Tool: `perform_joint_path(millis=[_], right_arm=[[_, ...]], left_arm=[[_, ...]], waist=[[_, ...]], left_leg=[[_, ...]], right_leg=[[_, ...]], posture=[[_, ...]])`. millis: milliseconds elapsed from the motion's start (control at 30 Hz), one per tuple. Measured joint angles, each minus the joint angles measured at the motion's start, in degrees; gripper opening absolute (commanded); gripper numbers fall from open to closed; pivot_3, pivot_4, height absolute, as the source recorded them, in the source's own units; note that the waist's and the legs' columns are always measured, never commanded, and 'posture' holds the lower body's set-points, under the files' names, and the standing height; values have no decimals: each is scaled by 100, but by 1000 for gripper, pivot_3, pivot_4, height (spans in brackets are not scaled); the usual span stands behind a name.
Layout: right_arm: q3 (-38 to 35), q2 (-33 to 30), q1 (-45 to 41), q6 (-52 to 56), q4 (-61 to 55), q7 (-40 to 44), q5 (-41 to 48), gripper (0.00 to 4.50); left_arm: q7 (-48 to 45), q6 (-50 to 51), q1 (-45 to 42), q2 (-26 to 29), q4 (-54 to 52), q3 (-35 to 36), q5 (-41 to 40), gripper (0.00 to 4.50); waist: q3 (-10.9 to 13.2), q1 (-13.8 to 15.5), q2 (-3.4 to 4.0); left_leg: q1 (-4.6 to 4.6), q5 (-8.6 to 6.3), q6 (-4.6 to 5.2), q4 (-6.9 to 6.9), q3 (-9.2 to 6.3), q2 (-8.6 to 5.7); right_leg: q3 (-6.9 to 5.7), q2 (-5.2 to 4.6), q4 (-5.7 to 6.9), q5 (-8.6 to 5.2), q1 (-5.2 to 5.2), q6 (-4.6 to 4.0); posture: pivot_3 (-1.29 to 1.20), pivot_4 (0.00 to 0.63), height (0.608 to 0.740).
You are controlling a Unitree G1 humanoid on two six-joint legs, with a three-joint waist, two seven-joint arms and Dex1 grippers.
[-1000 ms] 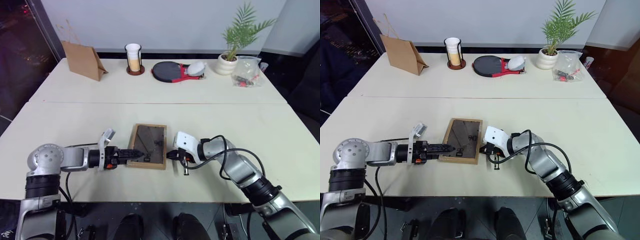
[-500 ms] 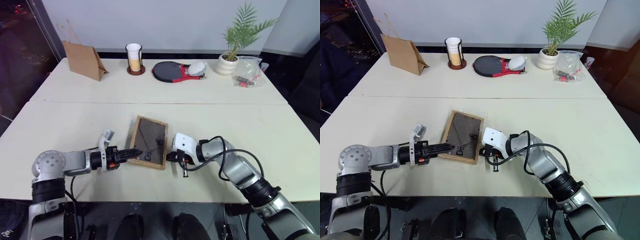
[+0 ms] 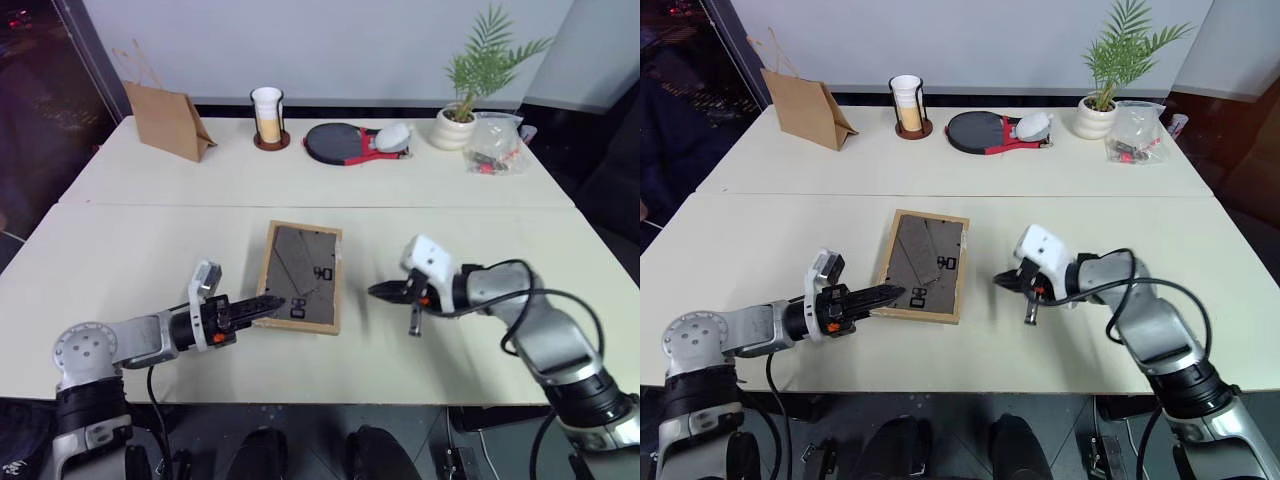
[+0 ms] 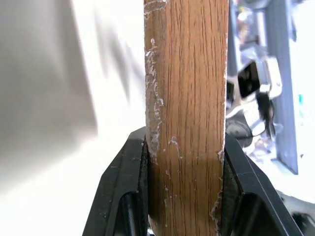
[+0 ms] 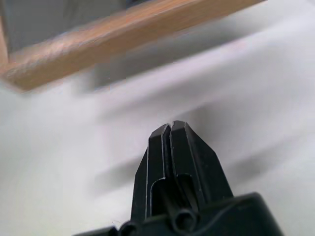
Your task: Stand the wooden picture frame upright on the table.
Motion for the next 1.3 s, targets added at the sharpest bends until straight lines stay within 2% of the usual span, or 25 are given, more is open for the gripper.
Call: perform_joint_path(millis=[33,133,267,367,600,867,1033,1300], right_arm=[[-129,30,-124,212,-46,1,219,0],[-383,314,-718,853,-96,-91,839,884],[-387,890,-1504,1657,80,-388,1449,2884],[-166,1175,-1796,1908,268,-601,1566,4427],[503,1626,-2058,1818,1154,-816,1477,4476],[797,1821,-2263,1537,1639,-733,1378,4476],[834,1809,-2273,1578,1583,-687,1391,4476],[543,1402,-2267,1972,631,-630,1774,4476]], left_arm=[[1,-34,68,9,-71,-8,-39,1049],[2,-201,211,38,-230,-76,-119,1049],[-48,-491,251,45,-370,-335,-87,1049],[-126,-641,333,67,-467,-512,-33,1049],[-175,-927,427,65,-612,-737,5,1049],[-196,-1121,633,120,-811,-922,-5,1049],[-159,-1157,635,161,-812,-960,-66,1049],[-12,-1280,663,151,-795,-966,-121,1049]], waist=[[0,-3,0],[0,11,0],[0,24,0],[0,39,0],[0,20,0],[0,9,0],[0,10,0],[0,13,0]], left_leg=[[0,0,0,-4,0,0],[1,0,-1,-12,-3,0],[-3,0,-1,-15,-1,-3],[-3,1,-1,-35,1,-12],[-6,1,-1,-52,6,-12],[-6,1,0,-53,7,-12],[-6,1,0,-53,7,-12],[-6,1,0,-59,5,-10]], right_leg=[[0,0,0,0,-2,-1],[-2,1,-1,-2,-5,-8],[-2,-7,-8,-8,-7,-18],[-3,-17,-16,-8,-13,-19],[-2,-16,-24,-3,-21,-9],[-2,-13,-26,-3,-21,-9],[-2,-12,-27,-3,-21,-9],[-3,-12,-32,-3,-21,-10]], posture=[[0,150,740],[0,150,740],[0,150,740],[0,150,740],[0,150,740],[0,150,740],[0,150,740],[0,150,740]])
